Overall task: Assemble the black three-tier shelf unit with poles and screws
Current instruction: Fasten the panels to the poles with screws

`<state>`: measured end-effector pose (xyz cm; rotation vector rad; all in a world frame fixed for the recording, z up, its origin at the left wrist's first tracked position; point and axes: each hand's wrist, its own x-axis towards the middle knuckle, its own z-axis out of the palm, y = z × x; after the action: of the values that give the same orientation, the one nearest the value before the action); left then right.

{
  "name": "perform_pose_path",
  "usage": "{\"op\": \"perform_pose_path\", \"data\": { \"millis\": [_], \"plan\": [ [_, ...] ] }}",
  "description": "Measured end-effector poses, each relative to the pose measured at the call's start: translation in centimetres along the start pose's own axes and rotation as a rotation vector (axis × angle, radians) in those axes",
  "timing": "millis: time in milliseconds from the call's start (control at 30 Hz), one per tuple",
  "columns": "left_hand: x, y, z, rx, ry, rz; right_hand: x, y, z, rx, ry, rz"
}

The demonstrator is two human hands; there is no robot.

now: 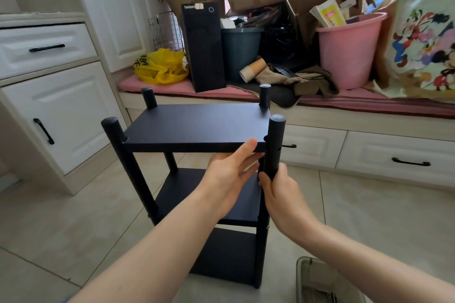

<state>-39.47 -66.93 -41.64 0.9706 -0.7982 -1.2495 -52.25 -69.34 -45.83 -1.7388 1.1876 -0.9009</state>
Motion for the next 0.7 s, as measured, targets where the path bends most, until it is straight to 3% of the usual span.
{"op": "perform_pose_path", "data": {
  "millis": [133, 433, 700],
  "plan": [
    [0.0, -0.3, 1.1, -0.136, 0.03, 0.056, -1.1, -0.1, -0.2, -0.002, -0.034, -0.031],
    [-0.1, -1.7, 2.4, -0.072, 0.243, 0.1, -1.2, -1.3, 0.2, -0.033, 0.002, 0.093],
    [-0.3, -2.1, 2.9, -0.083, 0.275, 0.083, -0.8, -1.7, 0.6, -0.113, 0.014, 0.121]
  ]
}}
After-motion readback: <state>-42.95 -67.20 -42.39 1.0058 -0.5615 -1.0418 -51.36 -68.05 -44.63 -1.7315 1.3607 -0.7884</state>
